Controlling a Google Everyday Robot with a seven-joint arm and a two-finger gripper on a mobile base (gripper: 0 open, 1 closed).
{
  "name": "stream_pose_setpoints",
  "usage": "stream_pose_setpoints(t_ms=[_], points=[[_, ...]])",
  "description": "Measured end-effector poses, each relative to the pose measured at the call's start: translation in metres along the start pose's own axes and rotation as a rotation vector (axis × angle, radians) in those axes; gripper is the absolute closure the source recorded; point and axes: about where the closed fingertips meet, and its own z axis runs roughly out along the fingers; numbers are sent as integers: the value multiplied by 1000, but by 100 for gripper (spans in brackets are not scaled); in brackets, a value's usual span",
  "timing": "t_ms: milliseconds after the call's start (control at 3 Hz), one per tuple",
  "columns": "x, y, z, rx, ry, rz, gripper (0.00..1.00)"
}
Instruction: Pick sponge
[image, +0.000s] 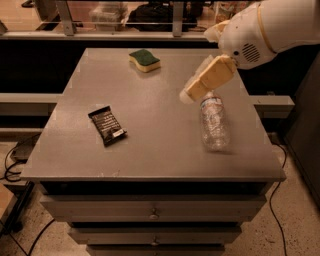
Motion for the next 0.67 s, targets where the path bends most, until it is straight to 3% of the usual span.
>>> stream_pose_setpoints(t_ms=[667], points=[[-3,-58,57,76,-19,85,0]])
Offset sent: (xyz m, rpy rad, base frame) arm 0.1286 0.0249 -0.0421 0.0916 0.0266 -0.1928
